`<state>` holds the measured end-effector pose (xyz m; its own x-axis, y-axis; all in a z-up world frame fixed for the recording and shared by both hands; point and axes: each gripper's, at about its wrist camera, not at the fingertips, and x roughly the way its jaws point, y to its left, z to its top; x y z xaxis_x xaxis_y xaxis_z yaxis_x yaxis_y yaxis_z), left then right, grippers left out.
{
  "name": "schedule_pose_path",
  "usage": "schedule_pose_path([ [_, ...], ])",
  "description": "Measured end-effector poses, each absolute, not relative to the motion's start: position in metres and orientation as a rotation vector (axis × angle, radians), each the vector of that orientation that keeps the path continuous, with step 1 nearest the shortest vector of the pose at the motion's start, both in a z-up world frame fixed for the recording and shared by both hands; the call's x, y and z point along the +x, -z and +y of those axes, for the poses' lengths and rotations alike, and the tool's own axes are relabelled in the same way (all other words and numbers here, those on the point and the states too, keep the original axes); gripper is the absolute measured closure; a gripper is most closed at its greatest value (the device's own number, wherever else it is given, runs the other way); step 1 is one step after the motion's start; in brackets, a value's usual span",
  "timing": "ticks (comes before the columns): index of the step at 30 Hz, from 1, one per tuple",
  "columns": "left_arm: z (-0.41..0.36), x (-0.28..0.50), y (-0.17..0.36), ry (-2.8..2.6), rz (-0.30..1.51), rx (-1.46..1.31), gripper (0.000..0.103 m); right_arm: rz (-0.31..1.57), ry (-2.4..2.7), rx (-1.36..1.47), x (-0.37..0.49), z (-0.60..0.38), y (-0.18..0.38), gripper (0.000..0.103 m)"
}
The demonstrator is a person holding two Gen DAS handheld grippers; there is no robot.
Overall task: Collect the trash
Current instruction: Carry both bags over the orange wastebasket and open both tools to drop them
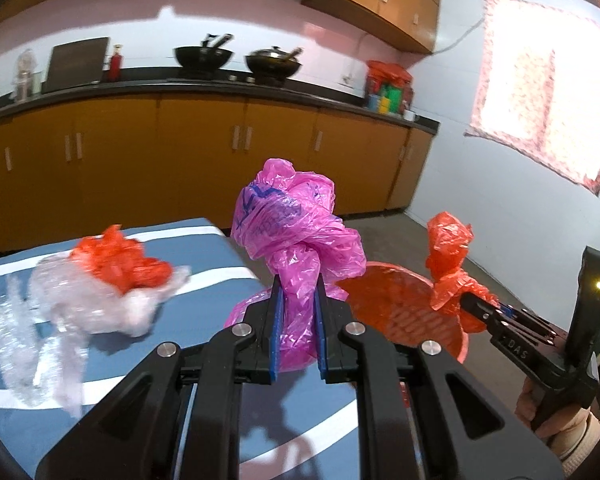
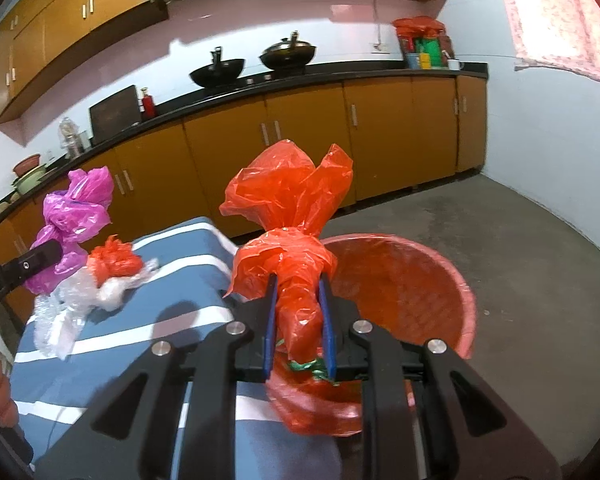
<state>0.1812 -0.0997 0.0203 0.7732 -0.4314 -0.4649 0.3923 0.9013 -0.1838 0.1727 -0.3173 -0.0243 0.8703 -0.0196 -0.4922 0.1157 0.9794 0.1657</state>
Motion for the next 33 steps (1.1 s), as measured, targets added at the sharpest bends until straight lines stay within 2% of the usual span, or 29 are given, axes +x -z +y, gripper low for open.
schedule_pose_path([
  [13, -0.190, 0.206, 0.013, 0.571, 0.596, 0.032, 0.090, 0.543, 0.173, 0.256, 0.194, -0.363, 0.050, 0.084],
  [25, -0.232, 0.220, 0.034, 0.638, 0.649, 0.073, 0.088, 0.555, 0.203, 0.283, 0.210, -0.386, 0.065, 0.082],
  [27, -0.236, 0.222, 0.039, 0.627, 0.656, 0.078, 0.082, 0.558, 0.207, 0.291, 0.214, -0.389, 0.066, 0.078],
  [29, -0.237, 0.224, 0.043, 0.623, 0.671, 0.070, 0.063, 0.564, 0.206, 0.301, 0.216, -0.392, 0.070, 0.073],
  [31, -0.236, 0.226, 0.046, 0.614, 0.675, 0.066, 0.058, 0.567, 0.211, 0.302, 0.214, -0.394, 0.073, 0.071],
  [33, -0.236, 0.227, 0.048, 0.607, 0.685, 0.064, 0.058, 0.573, 0.216, 0.304, 0.213, -0.395, 0.076, 0.070],
])
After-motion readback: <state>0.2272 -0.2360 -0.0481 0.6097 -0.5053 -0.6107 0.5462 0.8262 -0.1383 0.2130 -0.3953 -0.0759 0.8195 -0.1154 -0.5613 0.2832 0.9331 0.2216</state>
